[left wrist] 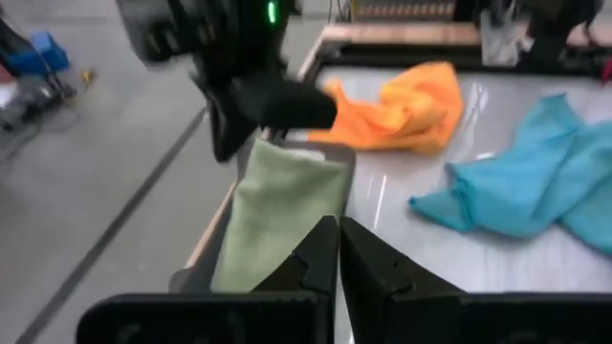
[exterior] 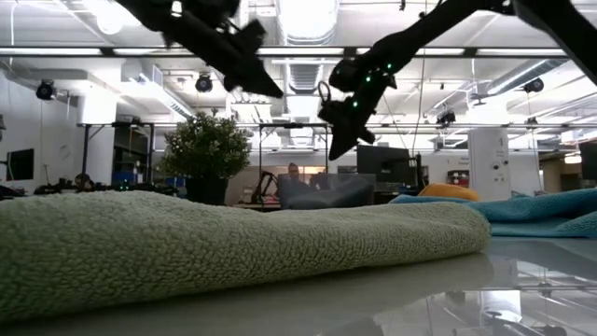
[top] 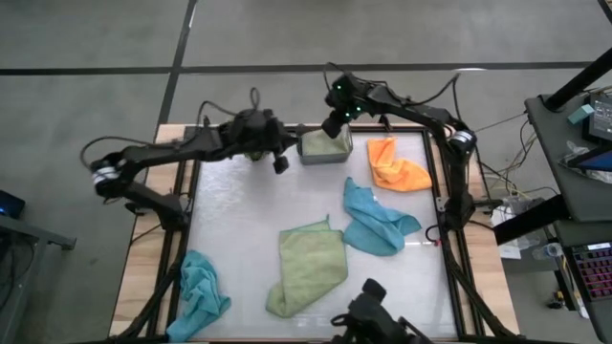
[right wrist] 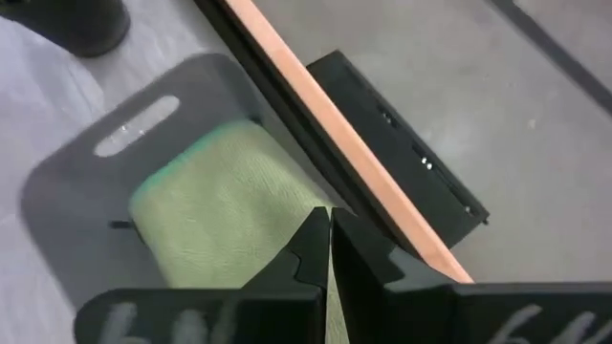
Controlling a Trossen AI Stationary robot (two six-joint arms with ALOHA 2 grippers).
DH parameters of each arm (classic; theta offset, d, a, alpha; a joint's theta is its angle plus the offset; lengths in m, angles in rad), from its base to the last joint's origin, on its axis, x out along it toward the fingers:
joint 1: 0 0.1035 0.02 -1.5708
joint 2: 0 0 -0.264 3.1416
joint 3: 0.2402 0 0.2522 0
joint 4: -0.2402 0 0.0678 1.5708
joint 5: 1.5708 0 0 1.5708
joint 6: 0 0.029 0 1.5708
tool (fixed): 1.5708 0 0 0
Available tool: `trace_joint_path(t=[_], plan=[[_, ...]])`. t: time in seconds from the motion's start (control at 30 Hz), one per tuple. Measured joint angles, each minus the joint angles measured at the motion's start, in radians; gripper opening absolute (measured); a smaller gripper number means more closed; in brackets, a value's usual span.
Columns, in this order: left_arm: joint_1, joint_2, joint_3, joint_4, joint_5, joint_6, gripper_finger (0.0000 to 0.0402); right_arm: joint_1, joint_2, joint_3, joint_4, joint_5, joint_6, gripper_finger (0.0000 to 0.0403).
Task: Fold microfiber towels
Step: Put the folded green towel into the black bin
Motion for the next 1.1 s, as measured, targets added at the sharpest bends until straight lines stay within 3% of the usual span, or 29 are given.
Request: trace_joint_path(t=[0.37,0.7,0.83,1.1], plan=[[0.0,-0.261,-0.272,0.167,-0.002,0.027,0.0,0.0,0.1,0.068,-0.134,-0.001,0.063,0.0009],[0.001,-0.359,-0.343,0.183,-0.005,0.053,0.0,0.022,0.112,0.076,-0.1,-0.004,0.09,0.0009],[0.001,-0.37,-0.343,0.185,-0.005,0.054,0.0,0.05,0.142,0.071,-0.01,0.001,0.104,0.0009],[0.002,-0.37,-0.343,0.184,-0.005,0.055,0.0,0.062,0.24,0.126,0.001,0.004,0.104,0.0009]])
